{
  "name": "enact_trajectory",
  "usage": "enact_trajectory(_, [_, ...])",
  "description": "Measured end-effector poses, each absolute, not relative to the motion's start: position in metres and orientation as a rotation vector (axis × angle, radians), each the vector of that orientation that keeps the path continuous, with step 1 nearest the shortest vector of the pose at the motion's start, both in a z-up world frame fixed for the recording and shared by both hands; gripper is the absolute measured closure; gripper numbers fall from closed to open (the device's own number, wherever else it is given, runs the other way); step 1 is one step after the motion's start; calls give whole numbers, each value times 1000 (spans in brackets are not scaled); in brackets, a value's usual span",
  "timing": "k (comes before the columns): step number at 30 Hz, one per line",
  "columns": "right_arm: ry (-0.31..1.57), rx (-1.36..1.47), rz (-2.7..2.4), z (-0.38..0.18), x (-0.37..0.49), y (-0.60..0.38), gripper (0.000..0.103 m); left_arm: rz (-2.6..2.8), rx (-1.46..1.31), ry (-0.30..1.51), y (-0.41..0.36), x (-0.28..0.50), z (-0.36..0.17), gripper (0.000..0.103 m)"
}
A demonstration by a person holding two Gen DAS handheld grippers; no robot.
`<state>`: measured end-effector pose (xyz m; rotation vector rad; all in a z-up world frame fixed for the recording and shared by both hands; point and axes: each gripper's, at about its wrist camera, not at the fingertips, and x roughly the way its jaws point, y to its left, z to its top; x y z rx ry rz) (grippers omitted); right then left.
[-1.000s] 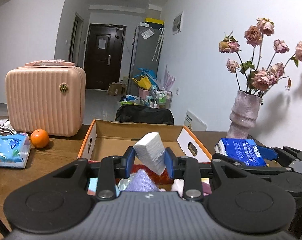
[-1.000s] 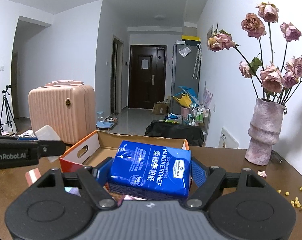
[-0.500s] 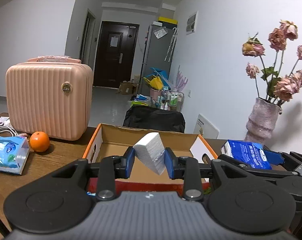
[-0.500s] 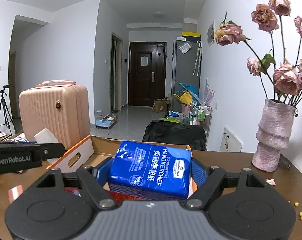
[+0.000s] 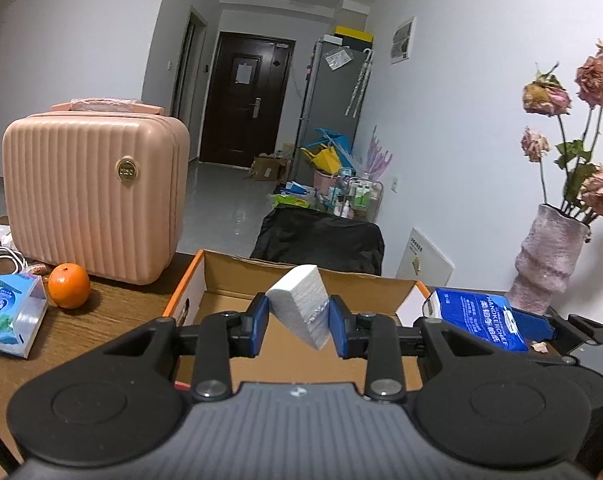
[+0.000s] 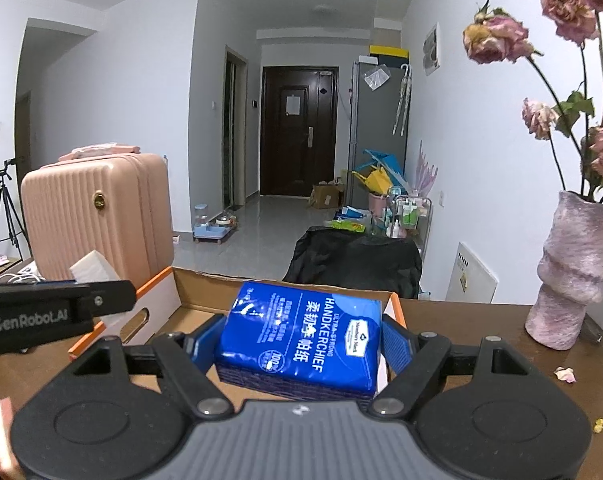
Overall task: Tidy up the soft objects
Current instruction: 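Lift both held items over the cardboard box and lower them inside, then open both grippers to drop the items into the box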
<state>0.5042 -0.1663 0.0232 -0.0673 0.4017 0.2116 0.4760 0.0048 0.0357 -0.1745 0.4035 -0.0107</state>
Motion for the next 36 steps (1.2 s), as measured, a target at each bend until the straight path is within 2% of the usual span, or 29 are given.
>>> enact_trajectory(19, [504,-24,182,12,572,-173,24,72,-171,481,11,532,24,70])
enact_trajectory(21, [519,-31,176,9,577,-173,24,76,-172,494,11,535,22,67])
enact_trajectory(22, [524,-32,172,8,578,-173,23,78,-173,501,11,537,22,63])
enact_trajectory(23, [529,-30,168,7,580,-173,23,87,-173,506,11,538,21,54])
enact_trajectory(24, [534,-27,163,7,582,-172,19,95,-172,507,12,538,21,49])
enact_trajectory(26, [531,-25,156,7,582,-173,11,99,-176,507,12,537,21,22])
enact_trajectory(29, [528,-24,145,7,581,-174,7,130,-177,492,14,534,23,14])
enact_trajectory(31, [529,-18,133,7,581,-176,1,132,-184,496,16,533,24,2])
enact_trajectory(36, [528,-13,121,8,578,-179,0,144,-189,484,18,530,27,0])
